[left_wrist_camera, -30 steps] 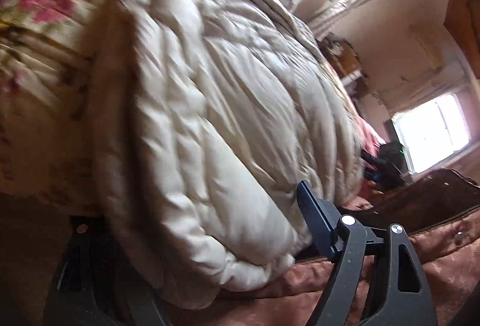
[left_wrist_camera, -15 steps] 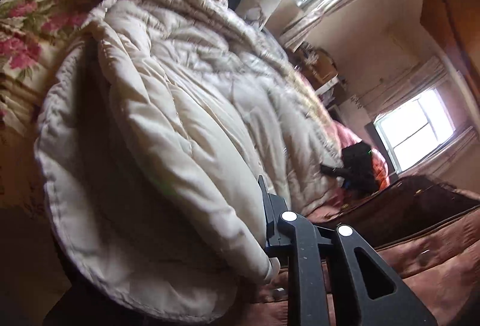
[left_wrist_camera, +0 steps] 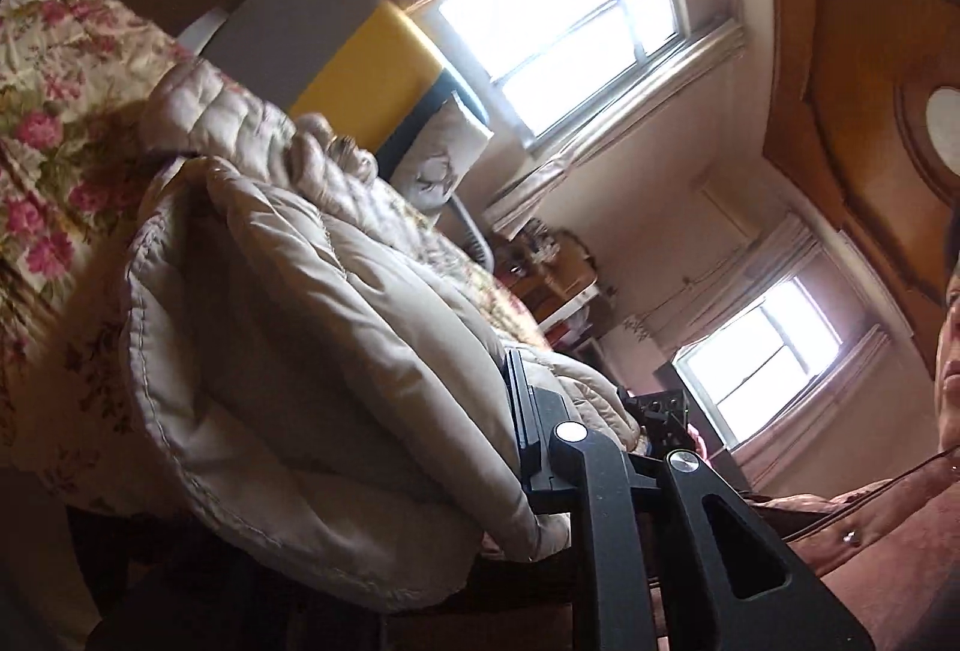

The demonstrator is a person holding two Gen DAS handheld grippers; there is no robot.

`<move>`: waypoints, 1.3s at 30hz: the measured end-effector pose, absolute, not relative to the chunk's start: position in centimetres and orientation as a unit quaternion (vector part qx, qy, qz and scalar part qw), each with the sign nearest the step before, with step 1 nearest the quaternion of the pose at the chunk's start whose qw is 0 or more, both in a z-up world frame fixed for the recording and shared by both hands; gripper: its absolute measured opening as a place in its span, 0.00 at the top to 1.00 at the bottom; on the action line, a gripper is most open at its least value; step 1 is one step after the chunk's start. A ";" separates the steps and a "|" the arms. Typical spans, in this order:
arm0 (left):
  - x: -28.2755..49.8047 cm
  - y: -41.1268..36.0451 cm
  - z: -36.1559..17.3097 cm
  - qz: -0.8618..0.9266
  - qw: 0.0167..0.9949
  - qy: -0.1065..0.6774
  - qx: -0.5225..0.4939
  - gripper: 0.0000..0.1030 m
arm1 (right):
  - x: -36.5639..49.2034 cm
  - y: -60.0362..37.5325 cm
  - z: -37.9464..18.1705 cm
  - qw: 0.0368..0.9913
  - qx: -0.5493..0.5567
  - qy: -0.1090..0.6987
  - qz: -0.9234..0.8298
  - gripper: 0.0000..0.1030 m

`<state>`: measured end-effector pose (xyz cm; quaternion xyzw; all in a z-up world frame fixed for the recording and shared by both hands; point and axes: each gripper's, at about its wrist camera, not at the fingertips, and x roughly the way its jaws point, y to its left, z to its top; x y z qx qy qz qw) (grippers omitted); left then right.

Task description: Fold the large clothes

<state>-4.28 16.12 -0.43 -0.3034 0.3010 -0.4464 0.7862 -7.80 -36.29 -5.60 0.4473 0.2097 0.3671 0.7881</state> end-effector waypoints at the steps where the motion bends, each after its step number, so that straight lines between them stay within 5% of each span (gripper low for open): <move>1: -4.6 16.2 0.0 -0.450 0.786 0.295 -0.305 0.85 | -7.8 -36.8 -4.9 0.788 0.446 0.203 0.372 0.84; 20: -9.0 18.8 6.8 -0.502 0.752 0.254 -0.343 0.85 | -15.8 -37.1 0.0 0.751 0.443 0.096 0.480 0.84; 39: 0.1 17.8 6.7 -0.476 0.740 0.281 -0.383 0.84 | -10.1 -37.3 1.2 0.741 0.499 0.063 0.445 0.83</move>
